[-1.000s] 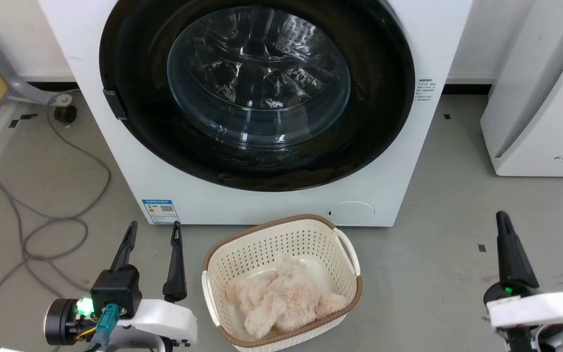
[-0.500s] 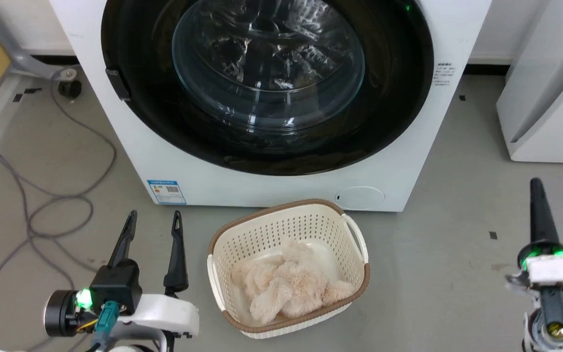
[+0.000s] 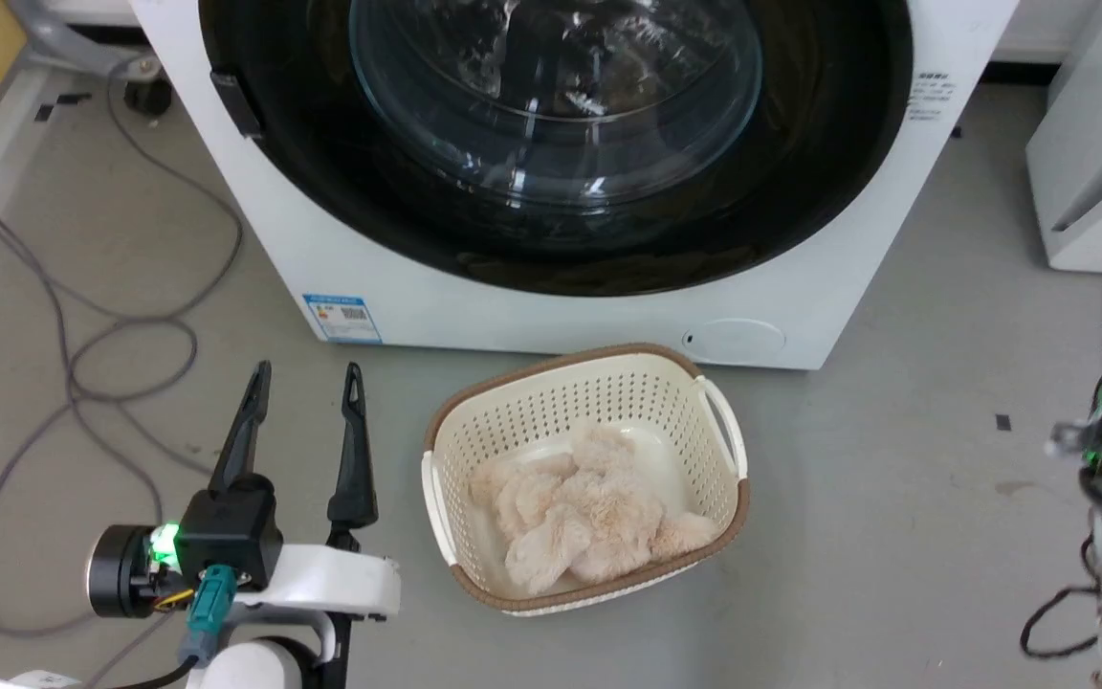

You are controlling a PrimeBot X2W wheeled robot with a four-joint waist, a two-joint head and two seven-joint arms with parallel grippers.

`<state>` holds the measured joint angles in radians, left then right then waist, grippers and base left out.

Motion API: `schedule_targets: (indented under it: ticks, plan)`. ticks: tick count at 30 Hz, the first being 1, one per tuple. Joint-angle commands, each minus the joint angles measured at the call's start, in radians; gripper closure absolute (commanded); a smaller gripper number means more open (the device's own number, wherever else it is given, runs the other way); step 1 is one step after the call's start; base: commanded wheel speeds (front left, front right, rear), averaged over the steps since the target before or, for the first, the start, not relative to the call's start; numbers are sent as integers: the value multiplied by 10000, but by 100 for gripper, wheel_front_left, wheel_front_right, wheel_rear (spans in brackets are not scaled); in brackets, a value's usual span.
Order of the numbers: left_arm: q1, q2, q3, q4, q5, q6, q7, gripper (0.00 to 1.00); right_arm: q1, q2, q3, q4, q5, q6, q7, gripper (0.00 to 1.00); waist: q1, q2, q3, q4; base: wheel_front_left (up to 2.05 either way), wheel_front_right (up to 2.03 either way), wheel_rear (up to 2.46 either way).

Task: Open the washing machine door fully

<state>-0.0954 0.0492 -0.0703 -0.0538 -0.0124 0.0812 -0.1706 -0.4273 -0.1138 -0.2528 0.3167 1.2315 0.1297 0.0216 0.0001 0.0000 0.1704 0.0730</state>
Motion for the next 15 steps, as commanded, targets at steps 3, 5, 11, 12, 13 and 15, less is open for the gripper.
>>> schedule_targets:
  ticks: [3,5,11,12,13,15]
  plan:
    - [-276,9,-53,-109,-72,109,-161,0,-833,-313,-100,465,495,8,161,100,-1,0,325,153,0,0,0]
    - [-365,9,-75,-147,-77,133,-203,0,-1242,-464,-135,751,672,8,216,100,-1,0,492,215,0,0,0]
    - [-640,9,-169,-259,-119,235,-328,0,-2485,-968,16,1423,985,8,477,100,-1,0,1004,412,0,0,0]
    - [-687,9,-190,-271,-132,254,-349,0,-2680,-1034,54,1520,1033,9,516,100,-1,0,1084,445,0,0,0]
    - [-733,9,-214,-280,-145,272,-369,0,-2875,-1099,85,1626,1089,9,549,100,-1,0,1163,479,0,0,0]
    - [-823,10,-266,-300,-172,310,-411,0,-3262,-1235,195,1841,1160,9,632,100,-1,0,1319,547,0,0,0]
